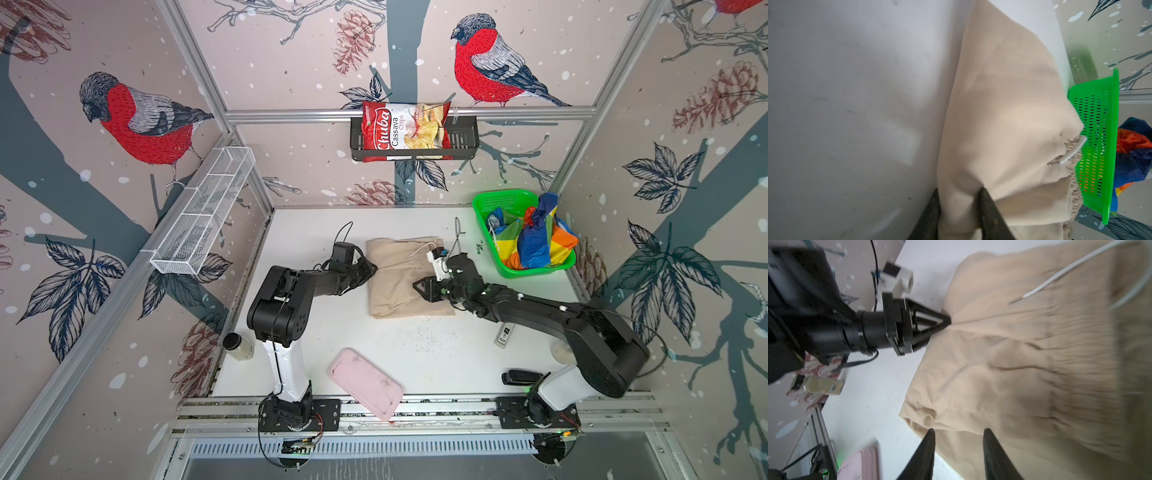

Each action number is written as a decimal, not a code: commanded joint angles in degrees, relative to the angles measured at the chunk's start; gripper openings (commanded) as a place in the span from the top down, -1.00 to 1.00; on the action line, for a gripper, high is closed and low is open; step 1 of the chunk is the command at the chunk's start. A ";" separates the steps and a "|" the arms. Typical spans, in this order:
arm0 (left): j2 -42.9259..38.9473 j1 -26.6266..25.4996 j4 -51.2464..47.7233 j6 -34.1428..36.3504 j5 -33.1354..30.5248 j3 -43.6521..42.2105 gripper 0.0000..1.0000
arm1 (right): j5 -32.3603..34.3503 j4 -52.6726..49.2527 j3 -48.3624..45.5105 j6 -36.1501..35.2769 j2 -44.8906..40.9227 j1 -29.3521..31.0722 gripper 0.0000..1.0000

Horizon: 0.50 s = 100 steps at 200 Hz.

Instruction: Fold and stack the shorts

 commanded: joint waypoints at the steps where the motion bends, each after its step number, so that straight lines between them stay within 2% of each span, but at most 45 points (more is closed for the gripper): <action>1: 2.47 -0.52 -7.97 0.22 -2.26 2.33 0.99 | -0.26 -0.61 -1.59 -0.99 -4.96 -3.53 0.20; 40: 4.51 1.65 -17.58 2.61 -8.46 10.68 1.00 | 3.70 -3.95 -4.26 -2.85 -12.50 -8.57 0.15; 60: 5.69 5.80 -26.55 4.28 -10.30 17.95 1.00 | 4.25 -5.64 -5.41 -2.75 -13.61 -11.53 0.14; 84: 6.14 10.79 -37.12 9.04 -17.43 27.21 1.00 | 3.26 -3.67 -8.62 -2.77 -15.66 -13.78 0.14; 100: 7.71 14.34 -42.21 12.52 -20.02 33.37 1.00 | 2.78 -1.60 -10.42 -2.85 -15.72 -14.86 0.14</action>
